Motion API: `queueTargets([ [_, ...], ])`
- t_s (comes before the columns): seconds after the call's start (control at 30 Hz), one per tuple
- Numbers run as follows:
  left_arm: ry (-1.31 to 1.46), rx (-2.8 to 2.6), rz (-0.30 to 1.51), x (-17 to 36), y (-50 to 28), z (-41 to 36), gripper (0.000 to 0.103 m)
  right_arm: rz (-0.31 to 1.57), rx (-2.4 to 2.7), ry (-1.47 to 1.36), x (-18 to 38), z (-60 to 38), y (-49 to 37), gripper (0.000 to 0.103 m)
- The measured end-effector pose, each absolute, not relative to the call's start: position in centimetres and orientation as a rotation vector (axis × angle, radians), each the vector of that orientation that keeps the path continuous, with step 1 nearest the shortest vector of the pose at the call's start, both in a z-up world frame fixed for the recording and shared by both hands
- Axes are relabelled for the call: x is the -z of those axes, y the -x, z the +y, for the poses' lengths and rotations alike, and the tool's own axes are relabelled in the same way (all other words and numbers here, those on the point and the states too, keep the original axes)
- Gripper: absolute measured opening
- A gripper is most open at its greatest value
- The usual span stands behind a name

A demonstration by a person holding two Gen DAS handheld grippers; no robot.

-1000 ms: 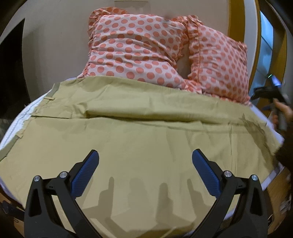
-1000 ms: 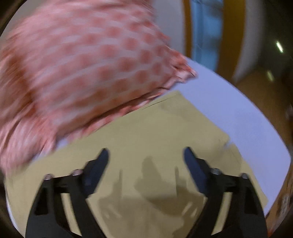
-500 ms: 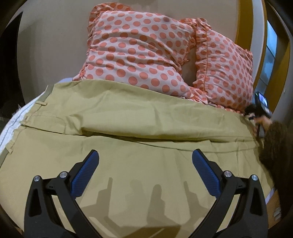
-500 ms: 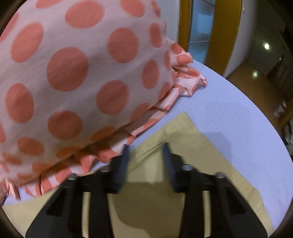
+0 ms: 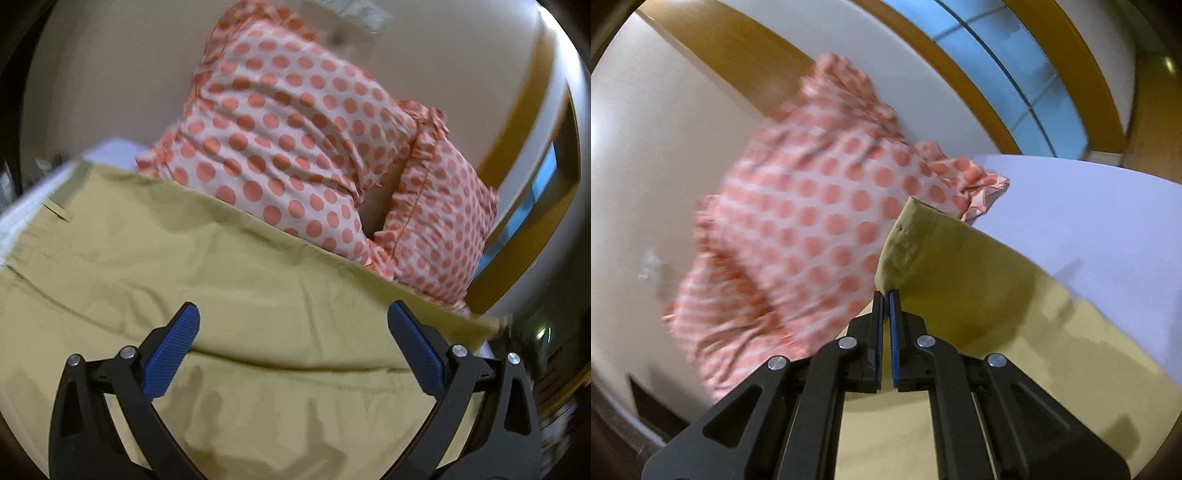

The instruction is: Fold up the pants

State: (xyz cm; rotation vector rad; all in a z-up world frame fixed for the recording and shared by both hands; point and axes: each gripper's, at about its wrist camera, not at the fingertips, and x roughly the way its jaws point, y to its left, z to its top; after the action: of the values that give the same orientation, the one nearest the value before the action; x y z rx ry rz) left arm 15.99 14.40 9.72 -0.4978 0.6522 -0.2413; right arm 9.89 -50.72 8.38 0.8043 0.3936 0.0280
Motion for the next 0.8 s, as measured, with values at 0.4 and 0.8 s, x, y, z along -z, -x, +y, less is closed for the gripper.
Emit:
queueTargets([
  [0.4,0.648,0.099,0.908,-5.3,-30.1,13.7,0.082,0.361,-0.001,-0.838,-5.7,-50.7,-3.3,0.003],
  [0.8,0.566,0.114,0.874,-6.2,-23.4,14.6,0.012,0.574,0.082,-0.985,-2.2,-51.7,-3.3,0.068],
])
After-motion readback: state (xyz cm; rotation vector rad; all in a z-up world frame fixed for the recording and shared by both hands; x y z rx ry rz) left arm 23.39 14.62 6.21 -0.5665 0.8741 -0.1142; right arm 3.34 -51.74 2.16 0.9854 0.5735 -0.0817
